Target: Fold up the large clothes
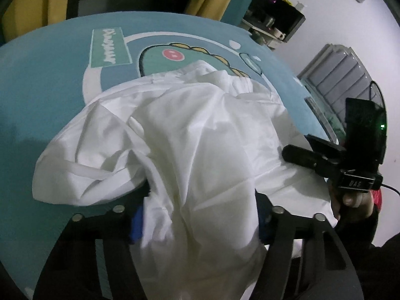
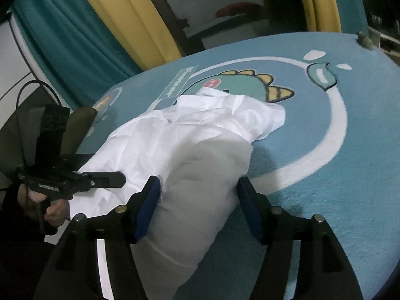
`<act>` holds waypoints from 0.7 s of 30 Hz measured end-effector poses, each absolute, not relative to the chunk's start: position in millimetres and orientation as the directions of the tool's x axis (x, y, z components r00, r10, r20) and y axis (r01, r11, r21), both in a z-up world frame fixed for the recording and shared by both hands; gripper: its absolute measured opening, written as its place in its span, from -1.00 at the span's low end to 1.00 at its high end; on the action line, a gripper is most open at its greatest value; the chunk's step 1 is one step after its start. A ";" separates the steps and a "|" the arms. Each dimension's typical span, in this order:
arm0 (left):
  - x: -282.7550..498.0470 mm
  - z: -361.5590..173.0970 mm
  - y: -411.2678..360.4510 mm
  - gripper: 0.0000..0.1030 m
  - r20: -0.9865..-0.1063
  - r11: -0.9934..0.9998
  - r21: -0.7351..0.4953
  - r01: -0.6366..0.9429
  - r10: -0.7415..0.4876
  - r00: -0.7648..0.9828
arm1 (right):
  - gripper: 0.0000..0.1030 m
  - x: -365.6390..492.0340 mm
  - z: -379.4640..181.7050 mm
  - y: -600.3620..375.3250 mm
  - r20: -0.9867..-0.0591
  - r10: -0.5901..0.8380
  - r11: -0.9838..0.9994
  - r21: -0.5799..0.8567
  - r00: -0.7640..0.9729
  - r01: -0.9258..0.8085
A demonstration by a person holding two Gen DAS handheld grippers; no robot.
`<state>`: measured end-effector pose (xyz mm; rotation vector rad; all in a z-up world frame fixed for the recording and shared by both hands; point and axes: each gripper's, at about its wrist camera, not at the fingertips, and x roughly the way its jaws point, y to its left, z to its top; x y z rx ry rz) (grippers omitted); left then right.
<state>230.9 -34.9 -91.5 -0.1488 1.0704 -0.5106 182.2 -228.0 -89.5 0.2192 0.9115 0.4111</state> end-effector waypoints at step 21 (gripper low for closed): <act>210.1 -91.0 -38.6 -0.26 -0.770 0.878 -0.325 0.351 -0.461 0.441 | -0.08 188.3 -97.9 -195.9 -0.712 0.437 0.899 0.356 0.549 -0.254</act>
